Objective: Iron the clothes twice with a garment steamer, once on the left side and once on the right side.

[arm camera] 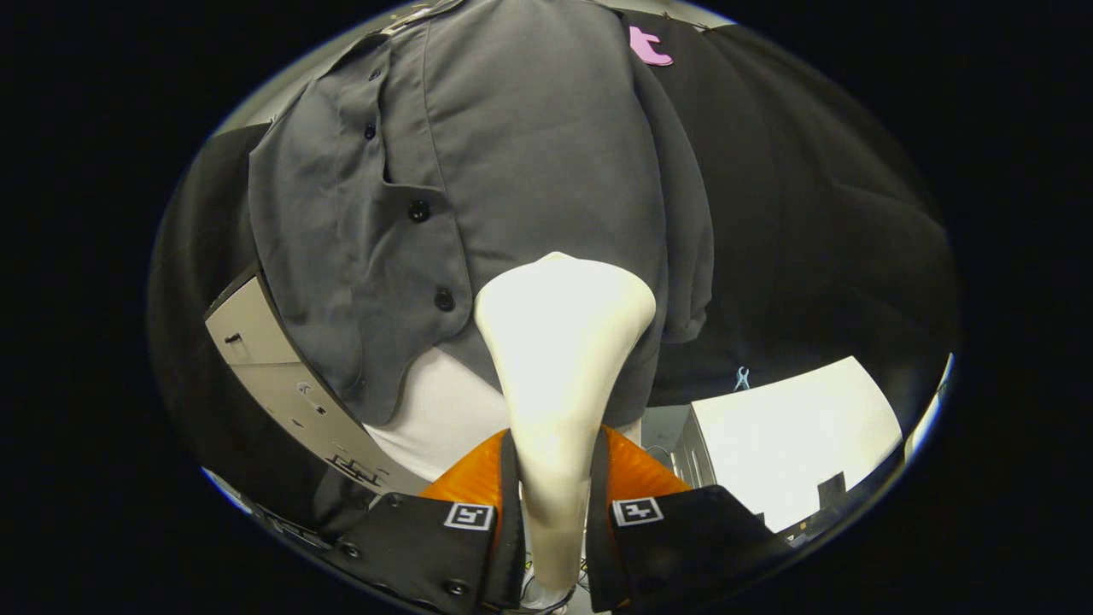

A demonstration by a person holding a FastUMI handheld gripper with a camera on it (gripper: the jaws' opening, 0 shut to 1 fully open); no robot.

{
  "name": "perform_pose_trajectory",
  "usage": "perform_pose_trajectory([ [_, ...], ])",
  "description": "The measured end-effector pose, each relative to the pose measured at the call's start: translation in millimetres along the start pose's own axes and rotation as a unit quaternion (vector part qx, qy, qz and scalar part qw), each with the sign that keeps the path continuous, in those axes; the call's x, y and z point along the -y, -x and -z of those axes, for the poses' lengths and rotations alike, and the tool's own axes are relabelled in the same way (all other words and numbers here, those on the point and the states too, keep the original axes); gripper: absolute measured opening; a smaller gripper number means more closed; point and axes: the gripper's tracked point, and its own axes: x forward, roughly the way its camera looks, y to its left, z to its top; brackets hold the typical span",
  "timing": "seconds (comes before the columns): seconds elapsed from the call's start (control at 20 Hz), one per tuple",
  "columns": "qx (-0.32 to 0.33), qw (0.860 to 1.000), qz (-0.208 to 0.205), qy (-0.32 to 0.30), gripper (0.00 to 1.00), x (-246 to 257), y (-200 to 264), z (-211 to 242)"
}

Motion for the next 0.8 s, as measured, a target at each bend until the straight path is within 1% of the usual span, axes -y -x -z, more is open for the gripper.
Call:
perform_pose_trajectory([
  [0.15, 0.016, 1.0, 0.015, -0.019, 0.37, -2.3, 13.2, -7.4],
  [0.3, 0.042, 0.998, 0.028, -0.032, 0.37, -11.6, 39.3, -35.5],
  [0.5, 0.07, 0.997, 0.032, -0.017, 0.36, -43.0, 72.1, -79.3],
  [0.6, 0.073, 0.997, 0.038, -0.012, 0.37, -58.3, 87.1, -93.5],
  [0.8, 0.094, 0.995, 0.037, -0.007, 0.37, -92.8, 115.4, -133.8],
])
